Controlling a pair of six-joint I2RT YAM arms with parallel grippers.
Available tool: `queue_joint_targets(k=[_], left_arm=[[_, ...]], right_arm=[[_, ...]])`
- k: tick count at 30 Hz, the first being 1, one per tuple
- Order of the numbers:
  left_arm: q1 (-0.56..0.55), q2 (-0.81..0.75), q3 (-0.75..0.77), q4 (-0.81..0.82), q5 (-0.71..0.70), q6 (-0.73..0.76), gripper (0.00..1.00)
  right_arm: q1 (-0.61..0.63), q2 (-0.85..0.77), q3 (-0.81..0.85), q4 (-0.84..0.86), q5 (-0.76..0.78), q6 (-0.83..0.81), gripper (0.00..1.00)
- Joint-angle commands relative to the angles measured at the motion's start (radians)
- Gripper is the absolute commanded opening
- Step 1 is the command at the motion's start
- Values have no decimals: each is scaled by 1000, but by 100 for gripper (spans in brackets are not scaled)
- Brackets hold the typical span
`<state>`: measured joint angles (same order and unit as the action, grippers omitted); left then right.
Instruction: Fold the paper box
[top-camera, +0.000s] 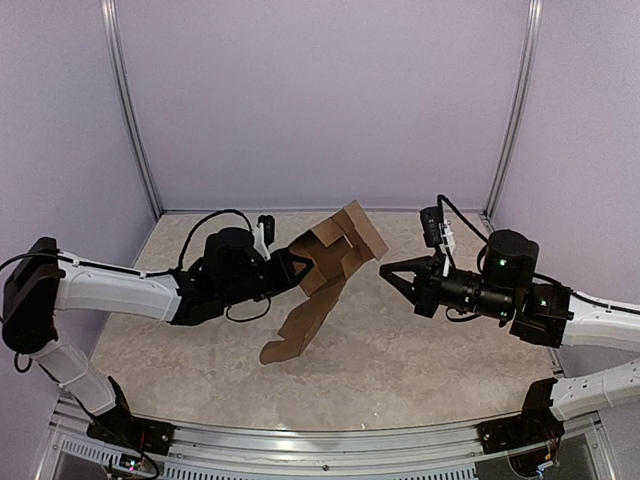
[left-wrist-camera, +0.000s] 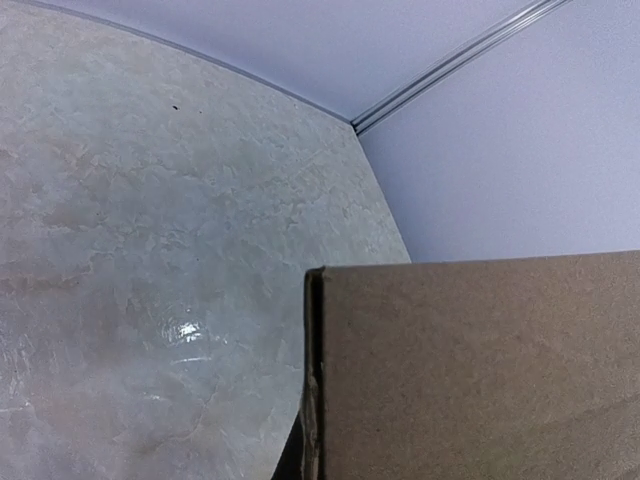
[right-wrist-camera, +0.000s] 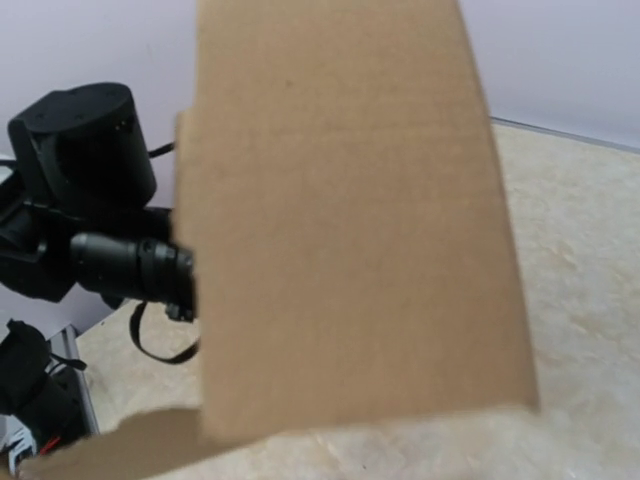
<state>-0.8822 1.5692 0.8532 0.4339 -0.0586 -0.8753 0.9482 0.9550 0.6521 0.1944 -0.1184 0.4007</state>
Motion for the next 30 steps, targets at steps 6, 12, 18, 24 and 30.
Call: queue_joint_targets(k=[6, 12, 18, 24, 30], left_arm=[[0, -27, 9, 25, 98, -12, 0], [-7, -32, 19, 22, 122, -4, 0], [-15, -41, 26, 22, 142, 1, 0], [-17, -61, 43, -23, 130, 40, 0], [-17, -86, 60, -65, 119, 87, 0]], right_arm=[[30, 136, 114, 117, -31, -36, 0], [44, 200, 159, 115, 11, -55, 0], [54, 241, 179, 118, 74, -65, 0], [72, 284, 207, 30, 127, -86, 0], [83, 324, 216, -72, 196, -93, 0]])
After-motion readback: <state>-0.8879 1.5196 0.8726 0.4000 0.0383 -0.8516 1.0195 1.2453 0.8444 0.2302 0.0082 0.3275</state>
